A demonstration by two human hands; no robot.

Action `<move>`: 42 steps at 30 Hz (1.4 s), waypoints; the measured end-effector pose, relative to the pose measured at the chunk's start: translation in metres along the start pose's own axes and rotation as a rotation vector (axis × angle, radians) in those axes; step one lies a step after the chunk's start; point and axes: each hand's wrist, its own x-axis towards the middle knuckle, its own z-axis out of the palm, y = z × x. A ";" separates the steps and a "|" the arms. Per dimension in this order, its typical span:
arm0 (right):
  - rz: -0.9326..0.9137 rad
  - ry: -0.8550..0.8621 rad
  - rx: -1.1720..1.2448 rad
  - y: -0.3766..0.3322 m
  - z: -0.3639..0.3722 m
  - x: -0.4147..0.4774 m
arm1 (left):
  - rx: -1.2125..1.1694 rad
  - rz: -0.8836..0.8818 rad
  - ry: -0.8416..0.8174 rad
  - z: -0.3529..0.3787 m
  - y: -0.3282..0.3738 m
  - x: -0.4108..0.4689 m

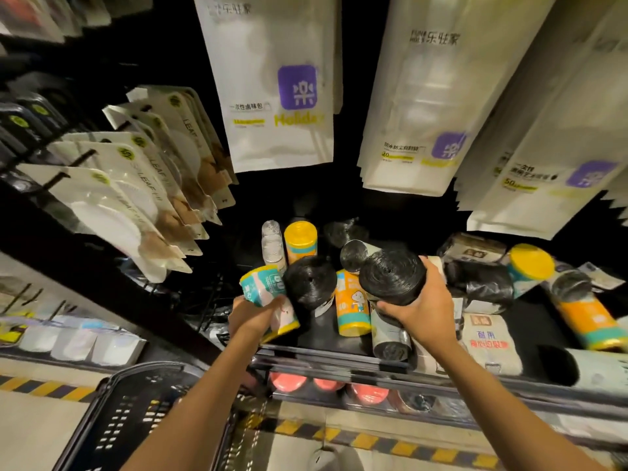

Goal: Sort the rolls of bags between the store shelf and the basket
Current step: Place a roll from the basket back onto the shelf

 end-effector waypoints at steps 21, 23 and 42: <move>-0.207 -0.452 0.278 -0.064 -0.012 -0.068 | -0.317 0.262 0.222 -0.079 -0.044 -0.201; -0.251 -0.537 0.288 -0.070 -0.006 -0.085 | -0.359 0.205 0.317 -0.084 -0.071 -0.228; -0.548 -1.202 0.186 -0.198 0.176 -0.277 | -0.618 -0.242 0.907 -0.206 -0.326 -0.332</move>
